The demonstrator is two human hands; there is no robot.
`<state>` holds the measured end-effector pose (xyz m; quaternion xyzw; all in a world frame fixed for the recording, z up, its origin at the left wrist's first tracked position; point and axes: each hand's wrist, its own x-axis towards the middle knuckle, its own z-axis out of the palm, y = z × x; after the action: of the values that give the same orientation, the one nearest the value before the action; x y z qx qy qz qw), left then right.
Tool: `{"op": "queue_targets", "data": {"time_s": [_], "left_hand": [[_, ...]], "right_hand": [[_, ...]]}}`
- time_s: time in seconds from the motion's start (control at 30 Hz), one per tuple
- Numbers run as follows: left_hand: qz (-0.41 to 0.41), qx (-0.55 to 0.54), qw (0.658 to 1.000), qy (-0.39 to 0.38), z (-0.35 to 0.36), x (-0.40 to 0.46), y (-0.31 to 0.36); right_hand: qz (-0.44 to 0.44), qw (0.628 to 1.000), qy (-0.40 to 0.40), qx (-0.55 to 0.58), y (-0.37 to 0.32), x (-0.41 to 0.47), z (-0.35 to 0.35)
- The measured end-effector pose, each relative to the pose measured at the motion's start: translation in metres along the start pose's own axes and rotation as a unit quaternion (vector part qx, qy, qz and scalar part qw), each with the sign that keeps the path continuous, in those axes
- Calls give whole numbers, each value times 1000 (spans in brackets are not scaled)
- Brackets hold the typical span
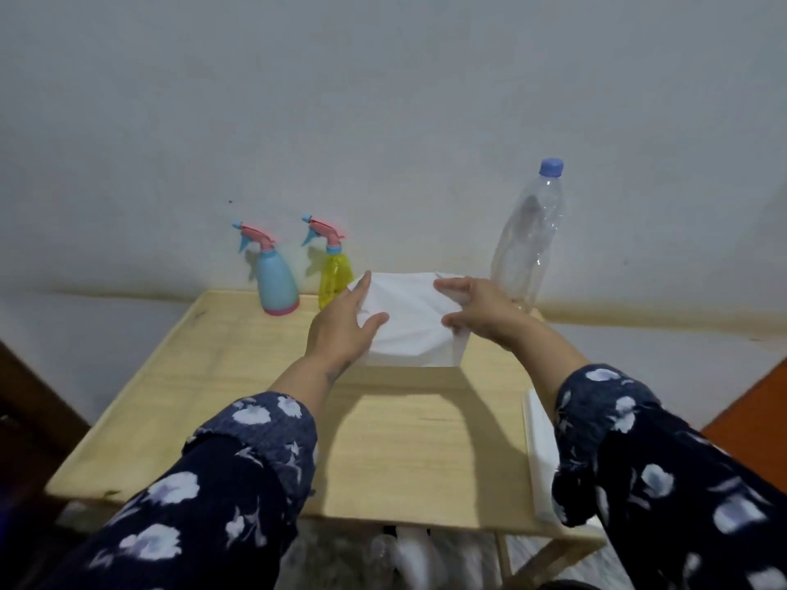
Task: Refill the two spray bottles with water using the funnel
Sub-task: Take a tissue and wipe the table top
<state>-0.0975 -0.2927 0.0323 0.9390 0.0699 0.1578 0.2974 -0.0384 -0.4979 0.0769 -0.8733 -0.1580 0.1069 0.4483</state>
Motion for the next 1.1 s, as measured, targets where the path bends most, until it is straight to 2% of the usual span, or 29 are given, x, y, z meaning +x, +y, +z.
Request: {"op": "queue_targets", "data": {"time_s": [0.07,0.27,0.37,0.6,0.7,0.87,0.93,1.0,1.1], "left_hand": [[-26,29,999,-21,-11,4,-31],[-96,54,984,-140,-37,20,-131],[-105,87,972,-190,-43,31,-181],[-86,194,942,-260,-28,65,-261],[-54,250,927,-276,-19,80,-277],[-66,240,924,-289,-10,87,-295],[-50,254,931,-257,-11,88,-298],[-15,247,942,-226,-12,88,-302],[78,221,941,-244,-13,89,-306]], "right_hand": [[5,999,-36,-8,-11,16,26],[106,984,-141,2,-25,68,113],[122,979,-165,-16,-24,97,164],[82,976,-124,-158,6,156,257],[52,954,-103,-275,12,161,273],[46,928,-10,-370,18,156,278],[0,925,74,-372,21,151,279],[-74,921,115,-365,23,147,278],[-126,913,11,-387,24,144,276]]}}
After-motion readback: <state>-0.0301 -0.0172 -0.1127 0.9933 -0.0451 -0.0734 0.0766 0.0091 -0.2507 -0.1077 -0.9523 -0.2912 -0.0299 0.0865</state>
